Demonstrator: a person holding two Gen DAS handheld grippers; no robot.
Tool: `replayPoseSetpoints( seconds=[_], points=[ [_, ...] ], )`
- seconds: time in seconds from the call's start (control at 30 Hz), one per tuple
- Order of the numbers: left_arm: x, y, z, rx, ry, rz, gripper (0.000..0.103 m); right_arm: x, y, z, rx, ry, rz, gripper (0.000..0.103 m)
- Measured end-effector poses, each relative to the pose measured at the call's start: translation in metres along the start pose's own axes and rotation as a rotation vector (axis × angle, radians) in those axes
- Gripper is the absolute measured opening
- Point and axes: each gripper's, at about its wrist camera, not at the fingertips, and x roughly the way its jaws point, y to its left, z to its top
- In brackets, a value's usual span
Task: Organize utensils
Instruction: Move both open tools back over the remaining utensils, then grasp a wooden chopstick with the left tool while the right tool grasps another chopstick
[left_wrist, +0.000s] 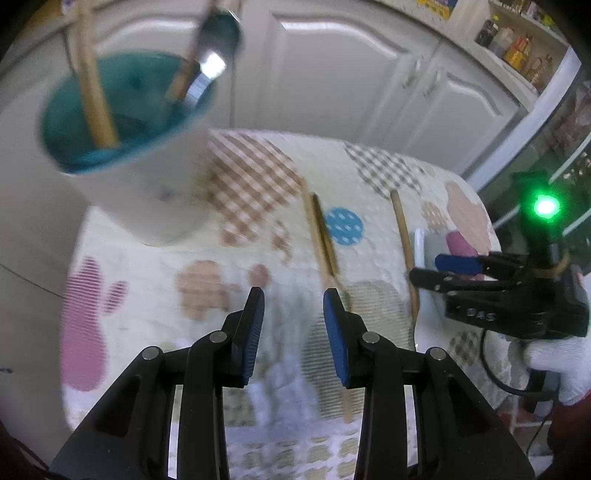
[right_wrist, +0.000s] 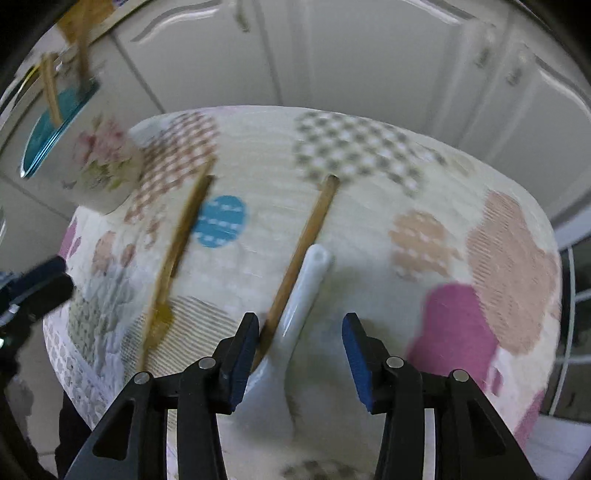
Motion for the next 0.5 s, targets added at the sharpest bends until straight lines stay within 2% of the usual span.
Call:
replayPoseSetpoints(
  seconds=[0.1, 0.27, 0.33, 0.43, 0.5],
  points=[
    [0.017, -0.007, 0.005, 0.021, 0.034, -0.022, 0.031, -0.008, -0.015, -0.007, 0.026, -0.006, -0.007, 0.044],
    [0.046, -0.016, 0.009, 0.054, 0.103, -0.01, 0.026, -0.029, -0.026, -0.007, 0.077, -0.024, 0.051, 0.045],
    [0.052, -0.016, 0.011, 0.042, 0.114, -0.025, 0.026, -0.038, -0.023, -0.006, 0.072, -0.03, 0.058, 0.045],
    [0.057, -0.017, 0.017, 0.031, 0.104, -0.01, 0.024, -0.043, -0.021, -0.002, 0.059, -0.045, 0.079, 0.045],
    [0.058, -0.013, 0.02, 0.002, 0.096, 0.011, 0.007, -0.044, -0.02, 0.003, 0.054, -0.055, 0.087, 0.045]
  ],
)
